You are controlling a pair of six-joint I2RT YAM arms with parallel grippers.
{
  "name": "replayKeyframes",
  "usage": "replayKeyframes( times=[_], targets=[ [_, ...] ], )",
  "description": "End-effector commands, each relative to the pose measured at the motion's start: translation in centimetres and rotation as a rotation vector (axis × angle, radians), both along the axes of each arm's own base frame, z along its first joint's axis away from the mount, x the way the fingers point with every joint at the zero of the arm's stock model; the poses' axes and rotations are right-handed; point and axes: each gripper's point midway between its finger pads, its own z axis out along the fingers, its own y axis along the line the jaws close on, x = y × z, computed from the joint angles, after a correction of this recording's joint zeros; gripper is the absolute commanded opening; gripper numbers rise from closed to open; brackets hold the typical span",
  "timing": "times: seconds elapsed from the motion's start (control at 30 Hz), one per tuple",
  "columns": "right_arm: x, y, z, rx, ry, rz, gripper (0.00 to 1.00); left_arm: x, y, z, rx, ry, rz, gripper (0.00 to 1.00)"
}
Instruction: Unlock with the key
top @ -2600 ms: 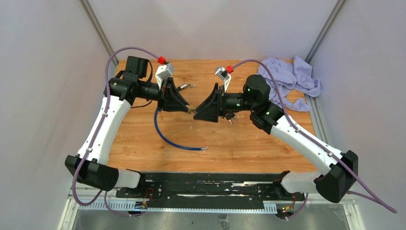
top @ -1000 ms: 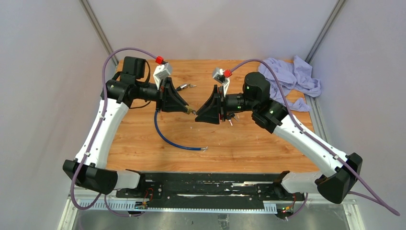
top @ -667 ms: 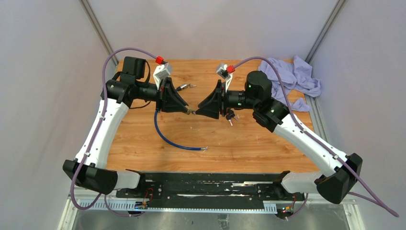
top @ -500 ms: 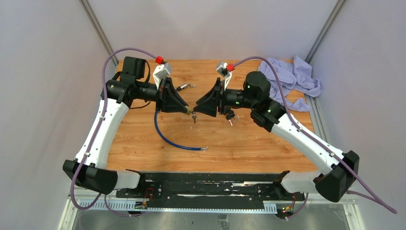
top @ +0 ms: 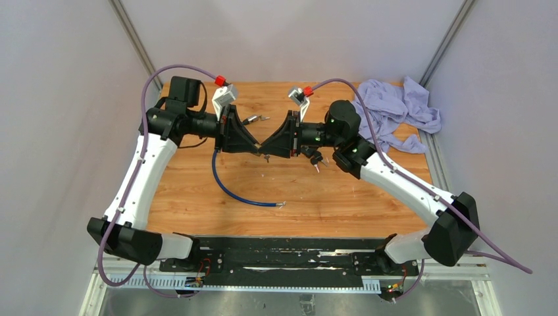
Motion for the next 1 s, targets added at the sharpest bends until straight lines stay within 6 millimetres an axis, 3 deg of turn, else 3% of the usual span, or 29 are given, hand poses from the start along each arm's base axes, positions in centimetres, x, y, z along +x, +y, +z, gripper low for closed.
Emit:
replayKeyframes(
  times=[0.0,0.13,0.3,0.5,0.57,0.73,0.97],
  targets=[
    [-1.1,0.3,0.4,0.041,0.014,0.052,0.19,-0.4,-0.2,1.1,-0.017,-0.004,-0.016,0.0],
    [-1.3,0.3,0.3,0.051,0.036,0.05,0.01,-0.3,-0.2,1.0,-0.019,-0.003,-0.019,0.0],
    [-1.1,0.5,0.2,0.052,0.118,0.045,0.01,0.8,-0.1,-0.4,0.026,0.001,0.021,0.03],
    [-1.0,0.8,-0.4,0.039,0.243,0.055,0.01,3.4,0.3,-3.4,0.127,0.01,0.117,0.15],
    [-1.1,0.7,-0.8,0.028,0.261,0.056,0.01,4.0,0.2,-3.9,0.134,0.021,0.127,0.25],
    [-1.5,0.4,-1.8,-0.002,0.287,0.06,0.01,4.1,0.0,-4.8,0.115,0.076,0.099,0.41],
    [-0.9,0.6,-2.6,0.025,0.379,0.06,0.01,5.3,0.1,-6.2,0.094,0.227,0.094,0.47]
  ],
)
